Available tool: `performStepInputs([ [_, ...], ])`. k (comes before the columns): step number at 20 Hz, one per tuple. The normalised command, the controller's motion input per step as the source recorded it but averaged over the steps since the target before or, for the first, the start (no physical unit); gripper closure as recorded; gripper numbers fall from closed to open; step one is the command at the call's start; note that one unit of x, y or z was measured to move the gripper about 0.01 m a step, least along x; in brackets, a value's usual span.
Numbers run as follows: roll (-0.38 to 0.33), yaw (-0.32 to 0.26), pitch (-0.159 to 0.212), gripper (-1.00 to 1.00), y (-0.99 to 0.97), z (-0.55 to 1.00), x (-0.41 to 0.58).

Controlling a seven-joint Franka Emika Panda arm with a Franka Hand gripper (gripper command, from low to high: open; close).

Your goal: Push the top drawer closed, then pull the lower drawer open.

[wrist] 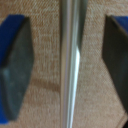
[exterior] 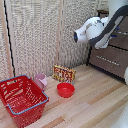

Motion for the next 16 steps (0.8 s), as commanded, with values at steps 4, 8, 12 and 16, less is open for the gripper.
performStepInputs([
  [4, -0.081, -0.018, 0.009, -1.0, 0.52, -0.36, 0.205],
  [8, -0.013, 0.0, 0.03, -1.0, 0.32, -0.58, 0.236],
  [12, 0.0, 0.0, 0.019, -1.0, 0.17, -0.6, 0.166],
  [16, -0.002, 0.017, 0.0, -1.0, -0.07, -0.4, 0.009],
])
